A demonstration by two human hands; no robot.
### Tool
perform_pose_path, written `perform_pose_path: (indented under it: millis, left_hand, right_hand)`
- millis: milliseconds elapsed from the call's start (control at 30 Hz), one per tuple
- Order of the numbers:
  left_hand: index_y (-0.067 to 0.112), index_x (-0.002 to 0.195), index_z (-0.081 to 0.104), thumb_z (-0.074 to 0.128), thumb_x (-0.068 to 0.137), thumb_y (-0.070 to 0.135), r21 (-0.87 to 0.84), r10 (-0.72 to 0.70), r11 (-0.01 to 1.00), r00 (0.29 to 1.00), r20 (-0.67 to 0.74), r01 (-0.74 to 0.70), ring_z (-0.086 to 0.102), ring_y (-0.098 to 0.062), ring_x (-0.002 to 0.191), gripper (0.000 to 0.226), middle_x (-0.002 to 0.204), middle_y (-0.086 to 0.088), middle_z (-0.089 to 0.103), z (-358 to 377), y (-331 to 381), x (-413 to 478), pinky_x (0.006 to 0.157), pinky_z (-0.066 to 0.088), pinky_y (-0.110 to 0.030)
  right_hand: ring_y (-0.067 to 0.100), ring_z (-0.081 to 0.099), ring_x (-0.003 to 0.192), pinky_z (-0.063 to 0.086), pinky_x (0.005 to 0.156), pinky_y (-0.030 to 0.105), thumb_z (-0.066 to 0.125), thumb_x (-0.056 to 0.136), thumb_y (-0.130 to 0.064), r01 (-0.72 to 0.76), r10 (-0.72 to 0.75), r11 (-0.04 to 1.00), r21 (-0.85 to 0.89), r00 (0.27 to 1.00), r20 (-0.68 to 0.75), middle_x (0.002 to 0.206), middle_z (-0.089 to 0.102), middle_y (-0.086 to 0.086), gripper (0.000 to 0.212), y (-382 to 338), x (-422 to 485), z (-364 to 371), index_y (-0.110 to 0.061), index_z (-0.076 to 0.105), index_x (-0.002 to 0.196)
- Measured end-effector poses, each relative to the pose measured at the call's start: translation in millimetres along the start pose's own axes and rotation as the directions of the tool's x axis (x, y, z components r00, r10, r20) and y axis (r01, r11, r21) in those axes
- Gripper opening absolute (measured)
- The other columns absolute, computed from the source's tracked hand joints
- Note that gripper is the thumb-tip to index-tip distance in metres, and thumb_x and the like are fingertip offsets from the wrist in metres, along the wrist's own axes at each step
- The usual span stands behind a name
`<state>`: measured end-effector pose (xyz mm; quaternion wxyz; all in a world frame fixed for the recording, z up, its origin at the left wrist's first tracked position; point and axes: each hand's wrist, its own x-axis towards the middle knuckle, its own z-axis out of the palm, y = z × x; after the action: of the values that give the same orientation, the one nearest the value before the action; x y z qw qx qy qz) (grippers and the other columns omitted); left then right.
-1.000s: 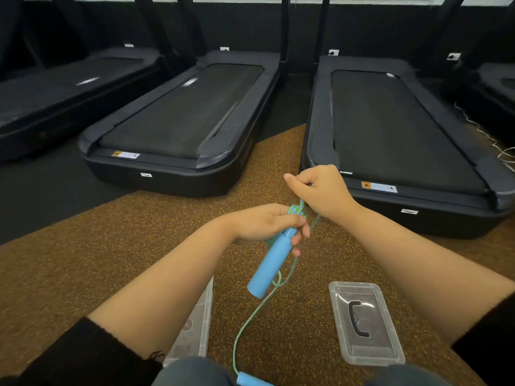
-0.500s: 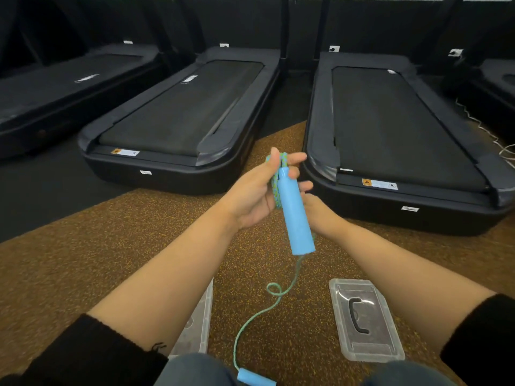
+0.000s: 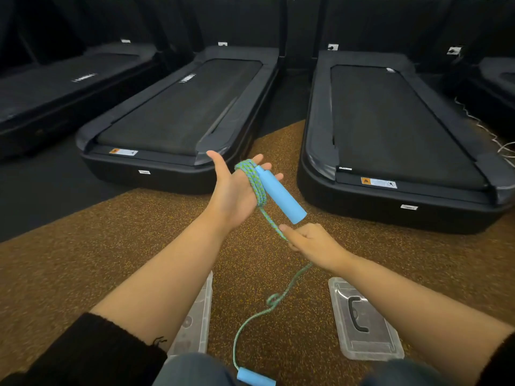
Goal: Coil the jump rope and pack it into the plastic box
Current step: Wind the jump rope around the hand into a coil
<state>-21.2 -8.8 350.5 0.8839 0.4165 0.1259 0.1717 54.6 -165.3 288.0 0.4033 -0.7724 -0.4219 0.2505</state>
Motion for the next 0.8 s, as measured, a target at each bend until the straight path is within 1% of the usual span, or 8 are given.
perform_pose_path:
  millis: [100, 233, 300, 433, 533, 600, 700, 800]
  left_hand:
    - [0.009, 0.139, 0.037, -0.004, 0.076, 0.079, 0.053, 0.014, 0.999, 0.998, -0.057, -0.011, 0.055, -0.036, 0.117, 0.103, 0.113, -0.008, 0.055, -4.4, 0.1, 1.9, 0.097, 0.044, -0.044]
    - [0.005, 0.126, 0.045, -0.006, 0.085, 0.068, 0.243, -0.023, 0.968, 0.987, -0.160, 0.062, 0.056, -0.027, 0.076, 0.091, 0.075, -0.009, 0.052, 5.1, -9.4, 5.6, 0.075, 0.048, -0.034]
    - [0.003, 0.129, 0.045, -0.009, 0.088, 0.063, 0.378, -0.076, 0.916, 0.982, -0.171, 0.137, 0.053, -0.023, 0.069, 0.090, 0.069, -0.008, 0.051, 7.5, -19.4, 5.0, 0.069, 0.046, -0.031]
    - [0.009, 0.135, 0.045, -0.013, 0.082, 0.067, 0.686, -0.247, 0.696, 0.968, -0.050, 0.213, 0.059, -0.022, 0.097, 0.098, 0.094, -0.006, 0.062, -4.8, -32.1, -6.3, 0.098, 0.041, -0.035]
    - [0.004, 0.107, 0.057, -0.017, 0.079, 0.069, 0.858, -0.369, 0.497, 0.927, 0.074, 0.129, 0.056, -0.024, 0.102, 0.103, 0.100, -0.012, 0.059, -0.8, -29.5, -18.3, 0.106, 0.037, -0.036]
    - [0.003, 0.104, 0.055, -0.018, 0.080, 0.067, 0.848, -0.423, 0.509, 0.901, 0.099, 0.146, 0.056, -0.024, 0.092, 0.100, 0.091, -0.014, 0.057, 7.7, -26.8, -23.4, 0.100, 0.043, -0.034]
    - [0.002, 0.121, 0.052, -0.011, 0.073, 0.077, 0.794, -0.508, 0.569, 0.851, 0.134, 0.215, 0.058, -0.024, 0.090, 0.109, 0.084, -0.009, 0.057, 12.8, -22.9, -25.4, 0.092, 0.048, -0.031]
    - [0.001, 0.124, 0.051, -0.007, 0.070, 0.078, 0.780, -0.561, 0.580, 0.810, 0.172, 0.235, 0.060, -0.024, 0.086, 0.110, 0.080, -0.008, 0.057, 17.4, -19.1, -27.7, 0.080, 0.053, -0.023]
  right_hand:
    - [0.006, 0.025, 0.039, 0.022, 0.049, 0.024, 0.043, 0.096, -0.038, 0.043, -0.042, 0.997, -0.061, 0.999, 0.013, 0.033, 0.029, -0.008, 0.061, -2.4, -9.3, 2.7, -0.021, 0.030, 0.039]
    - [0.005, 0.025, 0.047, 0.020, 0.051, 0.026, 0.049, 0.094, -0.035, 0.183, -0.183, 0.982, -0.041, 0.983, 0.008, 0.048, 0.028, -0.009, 0.049, -8.5, -18.8, 4.5, -0.020, 0.033, 0.051]
    - [0.005, 0.027, 0.049, 0.022, 0.050, 0.025, 0.052, 0.093, -0.032, 0.233, -0.235, 0.971, -0.059, 0.971, -0.041, 0.049, 0.029, -0.009, 0.046, -14.4, -17.2, 0.0, -0.021, 0.034, 0.052]
    - [0.002, 0.035, 0.041, 0.024, 0.045, 0.015, 0.056, 0.092, -0.029, 0.239, -0.248, 0.968, -0.078, 0.959, -0.139, 0.042, 0.035, -0.010, 0.044, -27.0, -5.4, -17.6, -0.019, 0.047, 0.050]
    - [-0.001, 0.043, 0.039, 0.029, 0.043, 0.009, 0.058, 0.090, -0.028, 0.215, -0.222, 0.975, -0.060, 0.963, -0.155, 0.037, 0.046, -0.013, 0.040, -38.5, 5.9, -31.9, -0.016, 0.055, 0.053]
    - [0.000, 0.042, 0.039, 0.030, 0.044, 0.009, 0.061, 0.088, -0.035, 0.195, -0.199, 0.980, -0.039, 0.967, -0.157, 0.039, 0.047, -0.013, 0.040, -42.3, 13.9, -38.3, -0.020, 0.050, 0.052]
    - [0.002, 0.041, 0.039, 0.033, 0.044, 0.011, 0.059, 0.087, -0.039, 0.181, -0.182, 0.983, -0.020, 0.975, -0.126, 0.046, 0.048, -0.006, 0.040, -44.5, 22.1, -44.5, -0.015, 0.051, 0.056]
    - [0.003, 0.034, 0.043, 0.027, 0.046, 0.014, 0.051, 0.091, -0.043, 0.173, -0.181, 0.982, -0.081, 0.976, -0.117, 0.051, 0.038, 0.000, 0.051, -43.8, 28.8, -49.1, 0.001, 0.053, 0.064]
